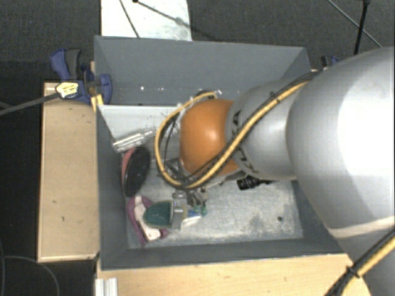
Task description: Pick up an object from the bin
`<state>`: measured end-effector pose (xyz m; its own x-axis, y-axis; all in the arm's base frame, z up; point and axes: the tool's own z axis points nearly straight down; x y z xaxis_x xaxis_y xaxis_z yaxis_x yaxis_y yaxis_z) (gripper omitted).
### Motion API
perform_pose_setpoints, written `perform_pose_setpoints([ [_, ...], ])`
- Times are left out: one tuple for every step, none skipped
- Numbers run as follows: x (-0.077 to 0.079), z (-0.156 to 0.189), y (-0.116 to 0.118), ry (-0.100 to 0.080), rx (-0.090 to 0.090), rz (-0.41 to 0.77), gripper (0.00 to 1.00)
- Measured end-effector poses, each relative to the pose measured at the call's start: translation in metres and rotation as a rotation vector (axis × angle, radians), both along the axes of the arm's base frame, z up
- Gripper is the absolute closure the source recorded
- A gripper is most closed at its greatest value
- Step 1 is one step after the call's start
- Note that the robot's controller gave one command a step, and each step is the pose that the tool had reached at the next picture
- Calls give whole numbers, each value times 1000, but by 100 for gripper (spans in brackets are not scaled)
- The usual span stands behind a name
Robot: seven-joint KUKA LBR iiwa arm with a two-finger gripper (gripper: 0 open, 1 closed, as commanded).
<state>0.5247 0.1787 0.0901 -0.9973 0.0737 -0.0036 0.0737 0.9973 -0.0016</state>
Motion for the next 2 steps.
perform_pose_setpoints([
  [2, 3, 1, -3, 4, -7, 100],
  [15, 131, -13, -7, 5, -33, 100],
])
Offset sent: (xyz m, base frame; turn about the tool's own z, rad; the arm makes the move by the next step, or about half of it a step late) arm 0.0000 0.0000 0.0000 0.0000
